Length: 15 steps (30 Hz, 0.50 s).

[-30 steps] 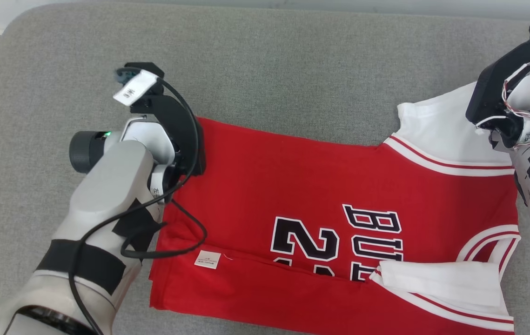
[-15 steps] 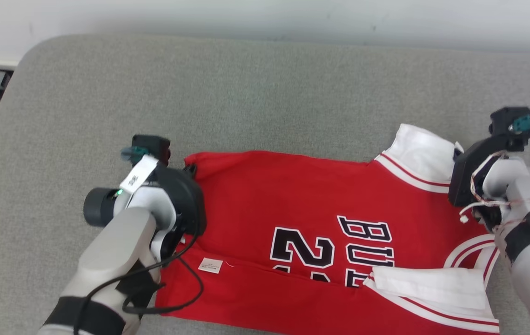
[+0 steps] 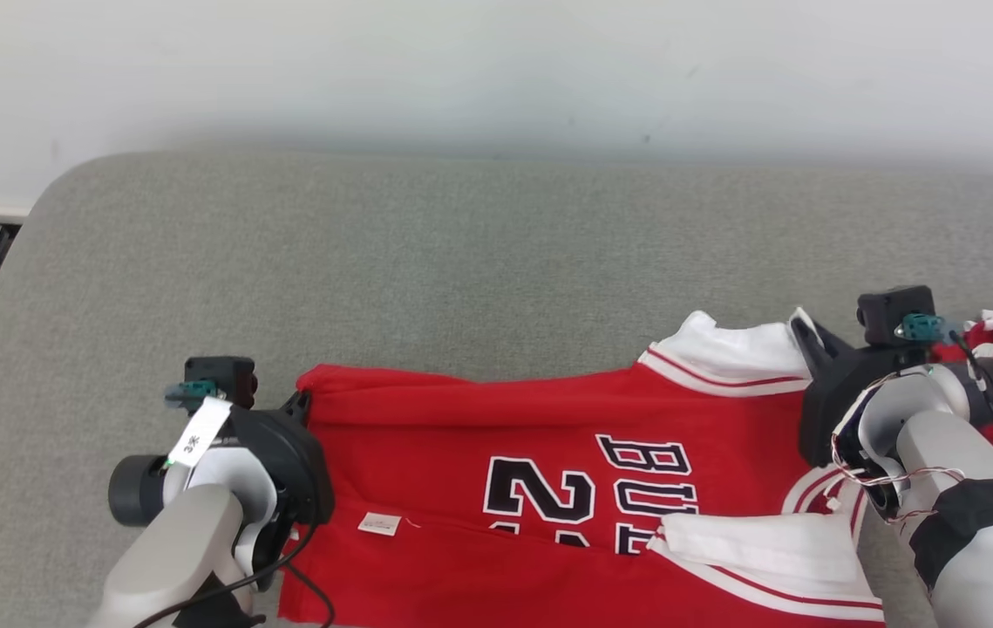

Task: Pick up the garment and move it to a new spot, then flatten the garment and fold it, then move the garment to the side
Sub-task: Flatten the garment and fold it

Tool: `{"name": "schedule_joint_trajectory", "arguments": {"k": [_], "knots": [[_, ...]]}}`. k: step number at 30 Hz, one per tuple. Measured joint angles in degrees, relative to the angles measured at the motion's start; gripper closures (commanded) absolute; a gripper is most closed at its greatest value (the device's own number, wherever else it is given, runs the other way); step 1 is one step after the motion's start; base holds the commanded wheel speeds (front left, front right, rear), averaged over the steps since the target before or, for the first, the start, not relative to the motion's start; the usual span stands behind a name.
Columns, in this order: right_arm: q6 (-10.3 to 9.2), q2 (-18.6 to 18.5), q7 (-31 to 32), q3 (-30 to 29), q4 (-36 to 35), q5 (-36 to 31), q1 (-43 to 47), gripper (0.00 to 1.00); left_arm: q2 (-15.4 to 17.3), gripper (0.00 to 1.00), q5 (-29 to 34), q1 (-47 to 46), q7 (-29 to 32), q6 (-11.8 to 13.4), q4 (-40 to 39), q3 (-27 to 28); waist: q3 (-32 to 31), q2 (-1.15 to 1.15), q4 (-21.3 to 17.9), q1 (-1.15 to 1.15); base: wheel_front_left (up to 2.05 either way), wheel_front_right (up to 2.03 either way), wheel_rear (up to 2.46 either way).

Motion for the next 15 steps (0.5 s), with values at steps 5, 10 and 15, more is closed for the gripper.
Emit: {"name": "schedule_joint_trajectory", "arguments": {"k": [5, 10, 15], "knots": [[0.0, -1.85, -4.26, -0.83, -6.15, 1.82, 0.8, 1.0, 0.15, 1.0, -0.4, 1.24, -0.9, 0.19, -0.79, 0.34, -1.69, 0.0, -1.97, 0.01, 0.0, 0.0, 0.0], [0.01, -3.35, -6.24, -2.49, -9.22, 2.99, 3.08, 1.0, -0.46, 1.0, -0.49, 1.2, -1.0, 0.56, -1.87, 0.36, -2.37, 0.0, -3.07, 0.01, 0.0, 0.0, 0.0], [0.09, -3.53, -6.7, -1.35, -12.98, 4.21, 5.76, 1.0, -0.38, 1.0, -0.59, 1.19, -1.4, 1.08, -2.23, 0.94, -2.44, 0.0, -3.43, 0.01, 0.0, 0.0, 0.0]]}}
